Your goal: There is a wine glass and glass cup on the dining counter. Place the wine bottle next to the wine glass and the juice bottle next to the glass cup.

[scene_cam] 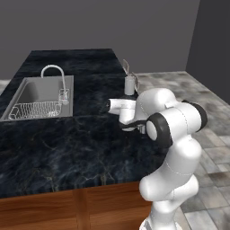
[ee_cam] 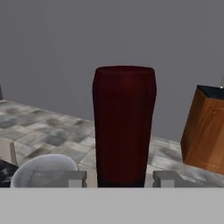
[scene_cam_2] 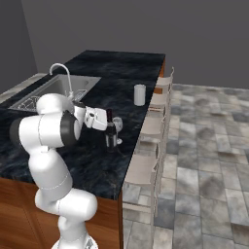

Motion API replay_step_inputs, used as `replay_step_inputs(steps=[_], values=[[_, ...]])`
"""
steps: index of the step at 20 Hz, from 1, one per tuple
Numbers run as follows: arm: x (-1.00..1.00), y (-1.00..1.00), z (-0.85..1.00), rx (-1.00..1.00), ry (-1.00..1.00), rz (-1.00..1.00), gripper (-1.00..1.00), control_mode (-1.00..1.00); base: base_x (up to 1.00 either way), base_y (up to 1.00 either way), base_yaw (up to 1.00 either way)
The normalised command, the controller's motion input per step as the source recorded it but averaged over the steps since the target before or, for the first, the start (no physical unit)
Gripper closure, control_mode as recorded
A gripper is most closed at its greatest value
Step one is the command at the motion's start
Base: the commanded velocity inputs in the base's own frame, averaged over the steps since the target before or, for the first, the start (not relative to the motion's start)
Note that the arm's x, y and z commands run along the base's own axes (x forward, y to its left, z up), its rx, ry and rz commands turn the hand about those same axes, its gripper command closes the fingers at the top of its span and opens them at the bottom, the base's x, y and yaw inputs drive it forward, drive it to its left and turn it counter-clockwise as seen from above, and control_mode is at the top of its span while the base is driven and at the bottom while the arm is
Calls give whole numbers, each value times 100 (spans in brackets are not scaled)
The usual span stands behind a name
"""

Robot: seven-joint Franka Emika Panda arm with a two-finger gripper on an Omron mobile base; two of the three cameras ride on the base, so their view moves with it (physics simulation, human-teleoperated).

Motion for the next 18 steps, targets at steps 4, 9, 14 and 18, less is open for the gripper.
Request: replay_step_inputs(steps=[4,9,14,18], values=[[1,0,-13,0,0,0,100,-100,0,0,0],[1,0,-13,0,0,0,100,-100,0,0,0],[-4,0,-18,0,0,0,100,-100,0,0,0],[-20,0,-18,0,0,0,100,-100,0,0,0]])
